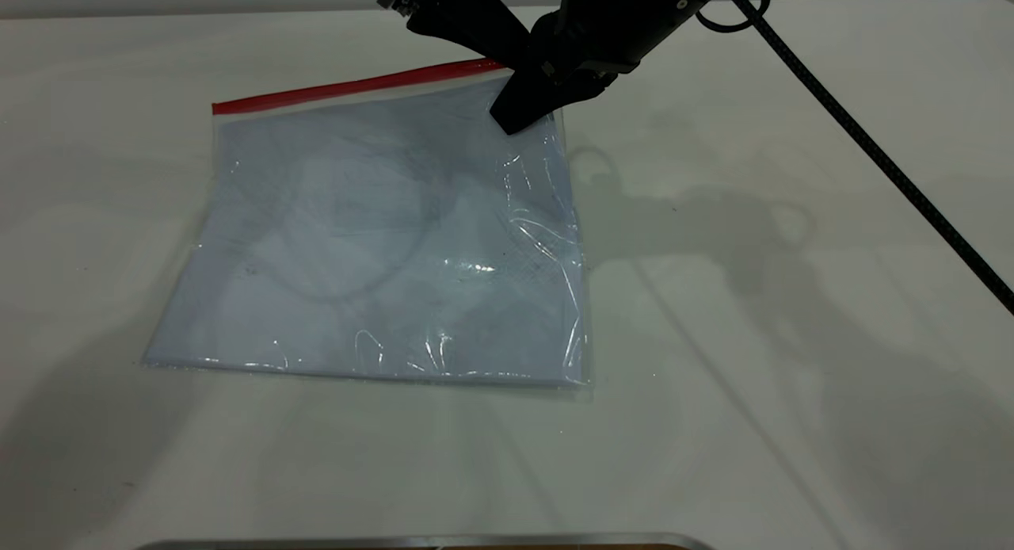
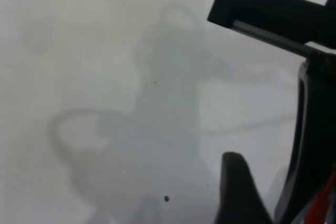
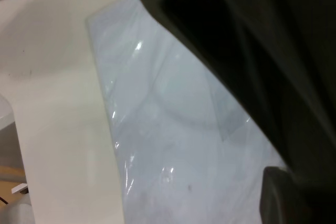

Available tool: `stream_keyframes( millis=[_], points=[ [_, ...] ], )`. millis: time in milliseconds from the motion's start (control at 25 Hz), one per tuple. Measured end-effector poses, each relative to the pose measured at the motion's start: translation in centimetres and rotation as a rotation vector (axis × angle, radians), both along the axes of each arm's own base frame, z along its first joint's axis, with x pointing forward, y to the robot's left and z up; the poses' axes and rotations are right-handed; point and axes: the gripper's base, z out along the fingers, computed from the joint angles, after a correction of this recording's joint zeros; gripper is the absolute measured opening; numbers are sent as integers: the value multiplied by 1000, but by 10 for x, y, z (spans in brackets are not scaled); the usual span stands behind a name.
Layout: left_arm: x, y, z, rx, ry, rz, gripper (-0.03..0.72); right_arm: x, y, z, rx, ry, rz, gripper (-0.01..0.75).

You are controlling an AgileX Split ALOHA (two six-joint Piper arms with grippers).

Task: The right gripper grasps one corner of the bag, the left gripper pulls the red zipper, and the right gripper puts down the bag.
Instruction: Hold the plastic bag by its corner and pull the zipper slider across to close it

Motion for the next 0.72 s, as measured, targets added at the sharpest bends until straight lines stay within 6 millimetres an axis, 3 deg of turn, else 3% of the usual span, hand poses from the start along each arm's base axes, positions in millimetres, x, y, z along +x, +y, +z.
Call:
stream_keyframes(
  millis=[400, 520, 720],
  points=[
    [-2, -1, 1, -15, 6, -21, 150, 3, -5, 0, 3, 0, -19, 33],
    [-2, -1, 0, -18, -4, -27, 98, 5, -8, 0, 5, 1, -25, 33],
    [0, -1, 1, -29, -11, -12, 82, 9, -17, 2, 31, 16, -55, 33]
  ],
)
